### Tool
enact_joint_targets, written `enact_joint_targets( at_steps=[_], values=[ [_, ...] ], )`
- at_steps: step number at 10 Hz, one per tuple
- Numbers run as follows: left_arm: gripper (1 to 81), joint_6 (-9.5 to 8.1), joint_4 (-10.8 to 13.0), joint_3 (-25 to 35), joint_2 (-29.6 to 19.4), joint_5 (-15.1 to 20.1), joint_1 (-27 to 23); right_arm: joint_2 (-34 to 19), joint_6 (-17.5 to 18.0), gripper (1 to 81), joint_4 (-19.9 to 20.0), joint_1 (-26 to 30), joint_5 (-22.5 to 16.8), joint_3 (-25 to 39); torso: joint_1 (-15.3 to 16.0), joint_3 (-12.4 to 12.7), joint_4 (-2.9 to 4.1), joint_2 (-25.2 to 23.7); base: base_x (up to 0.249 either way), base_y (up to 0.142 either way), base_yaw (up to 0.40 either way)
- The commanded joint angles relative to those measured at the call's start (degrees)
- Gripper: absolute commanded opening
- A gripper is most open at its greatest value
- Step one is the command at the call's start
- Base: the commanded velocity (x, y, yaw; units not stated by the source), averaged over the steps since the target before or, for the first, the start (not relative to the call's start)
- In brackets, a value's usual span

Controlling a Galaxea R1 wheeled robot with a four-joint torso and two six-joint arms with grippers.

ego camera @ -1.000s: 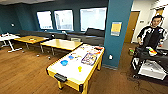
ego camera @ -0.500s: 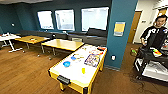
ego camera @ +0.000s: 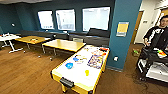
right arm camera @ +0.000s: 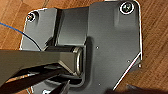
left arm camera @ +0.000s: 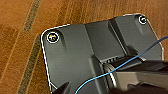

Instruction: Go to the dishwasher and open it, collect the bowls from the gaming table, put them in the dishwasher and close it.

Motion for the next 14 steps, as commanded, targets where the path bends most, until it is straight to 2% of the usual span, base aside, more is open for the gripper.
enact_joint_targets(
  at_steps=[1,14],
  values=[
    [81.1,-0.07,-0.2,-0.2,0.0,2.6,-2.5,0.0,-0.2,81.1,0.2,2.1,-3.1,-0.1,0.0,0.0,0.0,0.0,0.1,0.109,0.0],
    [81.1,-0.07,-0.1,-0.2,-0.1,2.6,-2.5,-0.1,-0.2,81.1,0.2,1.8,-3.1,-0.1,0.0,0.0,0.0,0.0,0.11,0.109,0.0]
  ],
)
